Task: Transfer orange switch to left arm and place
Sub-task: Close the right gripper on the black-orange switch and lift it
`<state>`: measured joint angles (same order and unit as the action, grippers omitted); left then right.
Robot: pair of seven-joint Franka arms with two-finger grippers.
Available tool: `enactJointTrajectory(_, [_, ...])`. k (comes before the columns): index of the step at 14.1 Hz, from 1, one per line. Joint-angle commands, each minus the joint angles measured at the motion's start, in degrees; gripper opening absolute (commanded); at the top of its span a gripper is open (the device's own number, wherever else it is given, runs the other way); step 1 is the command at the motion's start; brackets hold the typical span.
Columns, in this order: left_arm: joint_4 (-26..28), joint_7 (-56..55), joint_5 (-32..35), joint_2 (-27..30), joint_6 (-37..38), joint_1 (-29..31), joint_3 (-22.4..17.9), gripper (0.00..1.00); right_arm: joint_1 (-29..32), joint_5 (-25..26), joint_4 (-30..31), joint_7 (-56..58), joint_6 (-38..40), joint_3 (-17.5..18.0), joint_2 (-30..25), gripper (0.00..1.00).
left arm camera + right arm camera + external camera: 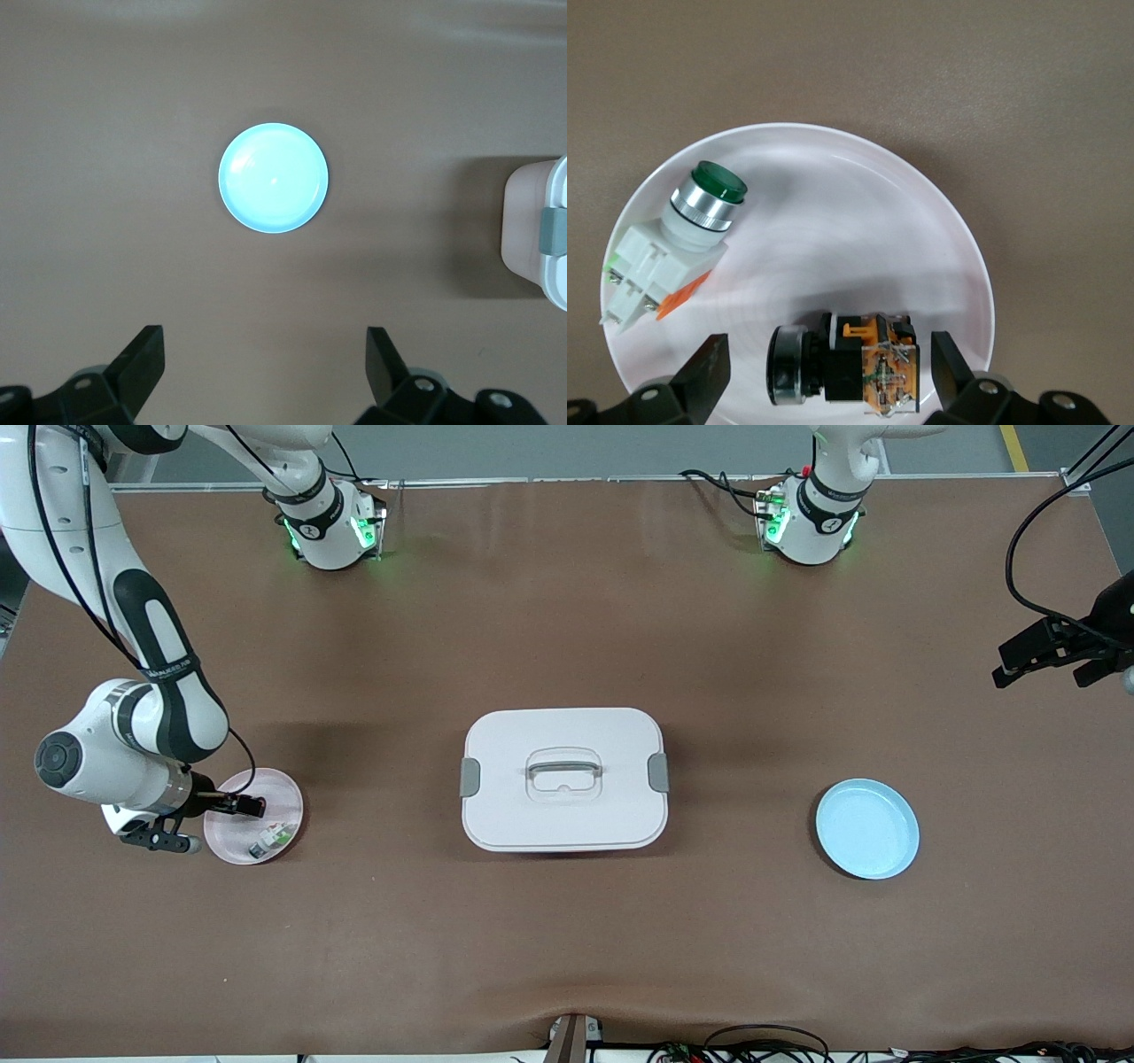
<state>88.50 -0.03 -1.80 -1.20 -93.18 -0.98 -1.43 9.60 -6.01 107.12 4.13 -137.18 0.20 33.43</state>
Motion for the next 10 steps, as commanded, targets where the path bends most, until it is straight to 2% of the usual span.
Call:
enactJointTrajectory(1, [-0.43,0.20,0.22,0.41,0.89,0.19,0.03,1.00,0.33,-1.20,-1.03,2.02,0.43,0.15,0.76,1.00])
enactJointTrajectory(10, [-0.43,0.03,0.22,0.32,0.89,0.19,-0.06,1.00,0.68,-1.20,-1.03,3.79,0.51,0.15,1.90,1.00])
